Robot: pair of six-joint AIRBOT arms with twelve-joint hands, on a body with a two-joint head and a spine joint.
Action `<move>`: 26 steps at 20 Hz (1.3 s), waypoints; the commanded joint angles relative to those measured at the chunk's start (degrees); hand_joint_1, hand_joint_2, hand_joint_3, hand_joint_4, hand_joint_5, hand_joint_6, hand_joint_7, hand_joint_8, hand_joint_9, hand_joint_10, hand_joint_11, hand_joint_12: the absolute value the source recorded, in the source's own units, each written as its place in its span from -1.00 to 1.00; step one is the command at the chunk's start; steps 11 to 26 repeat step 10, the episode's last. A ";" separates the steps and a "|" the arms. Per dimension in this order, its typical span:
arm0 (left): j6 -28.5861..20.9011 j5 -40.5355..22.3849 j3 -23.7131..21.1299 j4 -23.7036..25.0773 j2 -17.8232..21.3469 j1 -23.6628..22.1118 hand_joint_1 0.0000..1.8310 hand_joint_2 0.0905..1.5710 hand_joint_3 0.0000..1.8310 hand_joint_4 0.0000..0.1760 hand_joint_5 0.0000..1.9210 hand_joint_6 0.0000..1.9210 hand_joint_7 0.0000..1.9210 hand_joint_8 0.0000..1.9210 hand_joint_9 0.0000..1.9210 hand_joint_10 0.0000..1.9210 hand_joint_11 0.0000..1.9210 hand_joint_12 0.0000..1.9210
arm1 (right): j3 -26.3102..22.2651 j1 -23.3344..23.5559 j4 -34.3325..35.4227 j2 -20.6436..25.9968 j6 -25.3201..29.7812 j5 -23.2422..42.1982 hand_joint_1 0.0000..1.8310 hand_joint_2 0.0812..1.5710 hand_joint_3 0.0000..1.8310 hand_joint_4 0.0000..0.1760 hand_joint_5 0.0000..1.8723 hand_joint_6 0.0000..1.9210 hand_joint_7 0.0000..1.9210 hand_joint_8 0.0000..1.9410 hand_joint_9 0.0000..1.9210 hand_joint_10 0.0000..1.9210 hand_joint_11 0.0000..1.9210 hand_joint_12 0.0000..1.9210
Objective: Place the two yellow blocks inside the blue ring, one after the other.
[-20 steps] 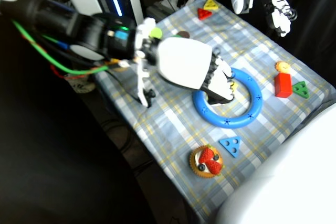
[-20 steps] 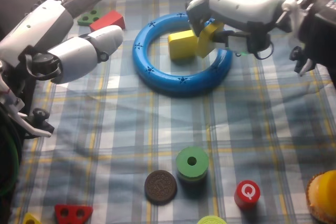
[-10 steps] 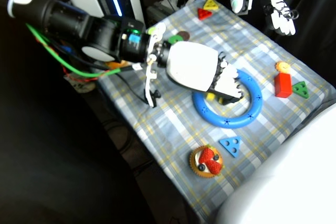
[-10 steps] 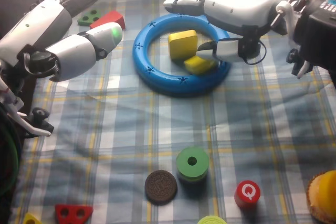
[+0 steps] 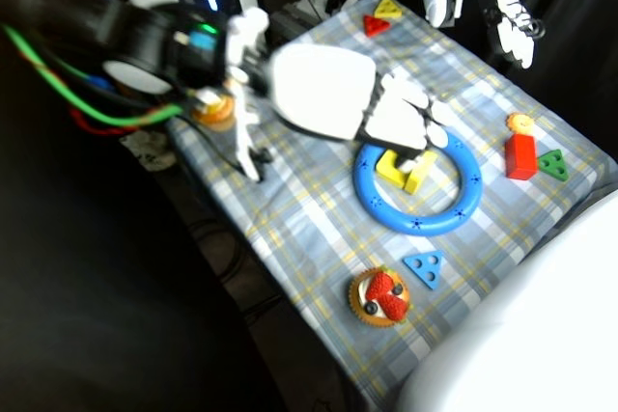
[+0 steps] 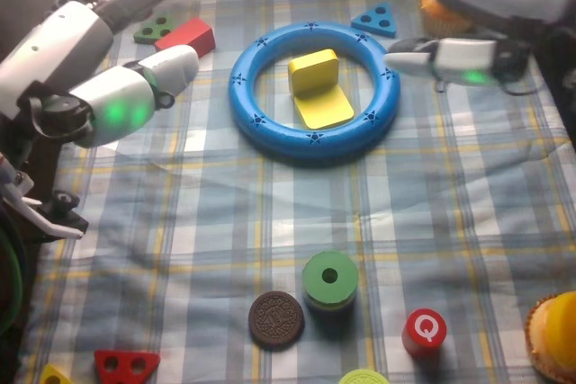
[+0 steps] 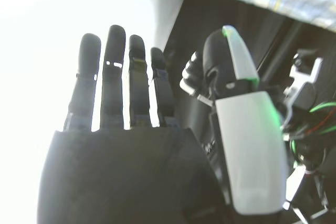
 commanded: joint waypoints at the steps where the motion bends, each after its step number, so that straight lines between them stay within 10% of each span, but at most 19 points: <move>1: -0.91 -8.09 -0.32 1.80 0.39 -0.22 -0.42 0.80 -1.00 -0.87 -0.75 -1.00 -0.81 -1.00 -0.88 -1.00 -1.00 -0.60 | -1.05 -0.43 -0.64 1.07 -0.01 9.34 -0.35 0.56 -1.00 -0.75 -0.81 -1.00 -0.71 -1.00 -0.96 0.14 -1.00 0.77; 3: -1.40 -8.87 -0.54 1.99 0.66 0.00 -0.46 0.81 -1.00 -0.78 -0.77 -1.00 -0.82 -1.00 -0.88 -1.00 -1.00 -0.65 | -3.18 -3.22 -0.67 4.56 1.26 13.21 -0.34 0.59 -0.99 -0.90 -0.87 -0.98 -0.84 -0.98 -0.96 -0.26 -1.00 0.45; 5: -2.68 -9.59 -0.59 2.33 0.92 0.33 -0.51 0.80 -1.00 -0.53 -0.79 -1.00 -0.81 -1.00 -0.87 -1.00 -1.00 -0.64 | -4.48 -6.12 -0.90 6.77 3.79 16.68 -0.38 0.59 -1.00 -0.62 -0.92 -1.00 -0.88 -1.00 -0.91 -0.62 -1.00 0.09; 7: -6.15 -11.23 -0.49 2.73 1.37 1.08 -0.51 0.80 -1.00 -0.76 -0.84 -1.00 -0.84 -1.00 -0.88 -1.00 -1.00 -0.41 | -6.14 -10.01 -0.90 9.53 6.93 21.63 -0.40 0.60 -1.00 -0.41 -1.00 -1.00 -0.97 -1.00 -0.93 -0.89 -1.00 -0.54; 10: -12.75 -11.97 1.22 2.93 1.45 2.01 -0.51 0.80 -1.00 -0.70 -0.88 -1.00 -0.87 -1.00 -0.91 -1.00 -1.00 -0.41 | -7.56 -13.31 -0.40 11.79 8.58 26.26 -0.44 0.61 -1.00 -0.47 -1.00 -1.00 -0.98 -1.00 -0.93 -0.96 -1.00 -0.51; 26: -12.75 -11.97 1.22 2.93 1.45 2.01 -0.51 0.80 -1.00 -0.70 -0.88 -1.00 -0.87 -1.00 -0.91 -1.00 -1.00 -0.41 | -7.56 -13.31 -0.40 11.79 8.58 26.26 -0.44 0.61 -1.00 -0.47 -1.00 -1.00 -0.98 -1.00 -0.93 -0.96 -1.00 -0.51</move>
